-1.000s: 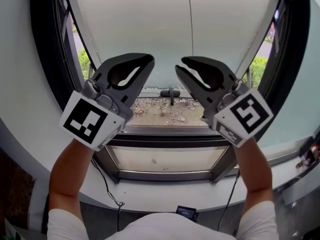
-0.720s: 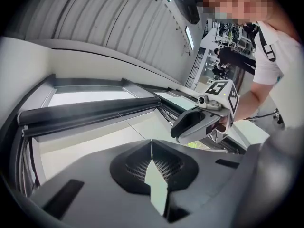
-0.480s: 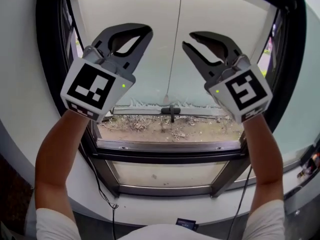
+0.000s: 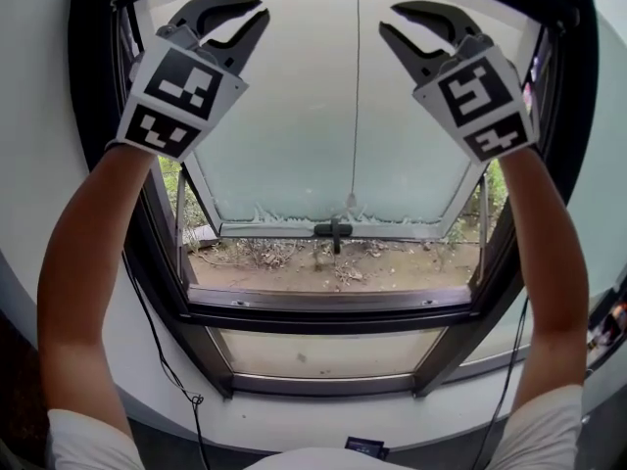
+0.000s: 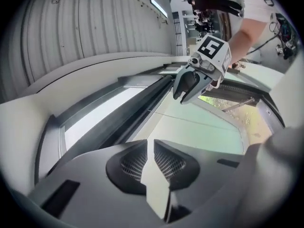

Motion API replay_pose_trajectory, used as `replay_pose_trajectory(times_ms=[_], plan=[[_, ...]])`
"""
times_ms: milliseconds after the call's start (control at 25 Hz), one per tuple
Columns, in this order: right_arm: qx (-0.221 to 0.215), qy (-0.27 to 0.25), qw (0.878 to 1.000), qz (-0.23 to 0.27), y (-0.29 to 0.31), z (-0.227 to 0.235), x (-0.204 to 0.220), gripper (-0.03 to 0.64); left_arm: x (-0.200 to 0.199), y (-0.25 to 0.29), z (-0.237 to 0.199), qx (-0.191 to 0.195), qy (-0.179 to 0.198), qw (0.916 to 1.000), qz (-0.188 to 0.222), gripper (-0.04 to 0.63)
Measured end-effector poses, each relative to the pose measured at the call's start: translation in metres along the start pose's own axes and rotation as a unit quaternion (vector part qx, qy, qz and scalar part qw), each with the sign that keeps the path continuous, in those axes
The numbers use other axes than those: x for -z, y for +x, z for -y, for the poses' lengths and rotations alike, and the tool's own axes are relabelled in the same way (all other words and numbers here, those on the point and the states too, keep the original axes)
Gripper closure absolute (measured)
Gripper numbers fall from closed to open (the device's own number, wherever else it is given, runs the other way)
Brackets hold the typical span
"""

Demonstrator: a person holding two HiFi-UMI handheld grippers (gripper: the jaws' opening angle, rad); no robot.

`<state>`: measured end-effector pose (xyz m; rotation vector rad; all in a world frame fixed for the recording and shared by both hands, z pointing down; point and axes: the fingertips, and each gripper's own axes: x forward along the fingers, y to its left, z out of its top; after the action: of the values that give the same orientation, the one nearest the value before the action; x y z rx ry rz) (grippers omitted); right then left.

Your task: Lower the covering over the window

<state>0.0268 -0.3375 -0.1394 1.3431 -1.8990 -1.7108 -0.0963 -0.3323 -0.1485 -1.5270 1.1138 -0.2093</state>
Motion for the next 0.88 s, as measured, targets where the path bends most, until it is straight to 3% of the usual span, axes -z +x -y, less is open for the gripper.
replay_pose_trajectory(times_ms=[160,320,640,880], plan=[[0.031,-0.06,0.998,-0.016,0.01,0.031,-0.002,0.528,0.006,0.012,-0.021,-0.017,0.054,0.998,-0.027,0.487],[0.06,-0.116,0.991,-0.038,0.019,0.059,0.003,0.523,0.007,0.021,-0.041,-0.027,0.095,0.9939,-0.05,0.471],[0.091,-0.228,0.962,-0.116,0.039,0.088,0.034,0.509,0.006,0.033,-0.058,-0.027,0.18,0.9793,-0.088,0.432],[0.1,-0.232,0.956,-0.152,0.037,0.106,0.051,0.508,0.019,0.042,-0.068,-0.013,0.173,0.9768,-0.125,0.403]])
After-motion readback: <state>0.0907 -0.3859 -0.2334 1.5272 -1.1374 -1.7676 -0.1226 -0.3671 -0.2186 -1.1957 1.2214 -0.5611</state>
